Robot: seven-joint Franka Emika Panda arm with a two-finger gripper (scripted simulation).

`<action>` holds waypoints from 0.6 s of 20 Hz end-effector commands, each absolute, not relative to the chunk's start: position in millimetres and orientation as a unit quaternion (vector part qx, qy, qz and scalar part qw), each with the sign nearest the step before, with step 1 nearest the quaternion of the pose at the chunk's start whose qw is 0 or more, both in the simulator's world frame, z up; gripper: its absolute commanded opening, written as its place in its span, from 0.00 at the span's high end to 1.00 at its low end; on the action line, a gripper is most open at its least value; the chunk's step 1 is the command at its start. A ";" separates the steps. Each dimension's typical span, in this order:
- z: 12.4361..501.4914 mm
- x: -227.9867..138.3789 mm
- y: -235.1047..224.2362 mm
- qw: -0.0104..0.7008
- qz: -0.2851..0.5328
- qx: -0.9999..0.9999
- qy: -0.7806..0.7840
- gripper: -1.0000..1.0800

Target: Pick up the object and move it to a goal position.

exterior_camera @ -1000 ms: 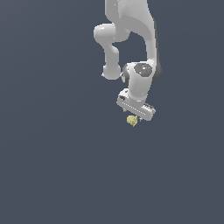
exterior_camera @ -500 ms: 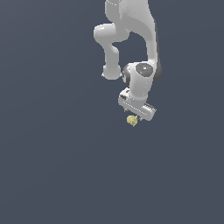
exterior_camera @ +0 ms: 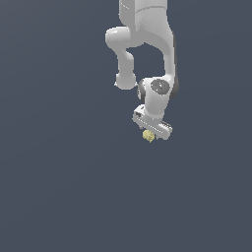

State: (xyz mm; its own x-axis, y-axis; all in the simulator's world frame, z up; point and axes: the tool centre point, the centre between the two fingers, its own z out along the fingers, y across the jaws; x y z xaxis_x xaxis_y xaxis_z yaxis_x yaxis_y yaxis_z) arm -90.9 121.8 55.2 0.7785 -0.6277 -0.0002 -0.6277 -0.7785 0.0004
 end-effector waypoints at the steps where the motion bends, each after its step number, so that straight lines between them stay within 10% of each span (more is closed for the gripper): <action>1: 45.1 -91.0 121.9 0.000 0.000 0.943 -0.333 0.04; 6: 38.2 -90.4 122.0 0.000 0.000 0.943 -0.333 0.04; 7: 38.2 -90.3 122.0 0.000 0.000 0.943 -0.333 1.00; 12: 38.2 -90.4 122.0 0.000 0.000 0.943 -0.333 1.00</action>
State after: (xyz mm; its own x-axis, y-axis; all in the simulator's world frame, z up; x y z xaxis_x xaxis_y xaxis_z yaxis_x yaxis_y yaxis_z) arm -90.1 122.6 39.1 0.7780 -0.6283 0.0005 -0.6283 -0.7780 -0.0013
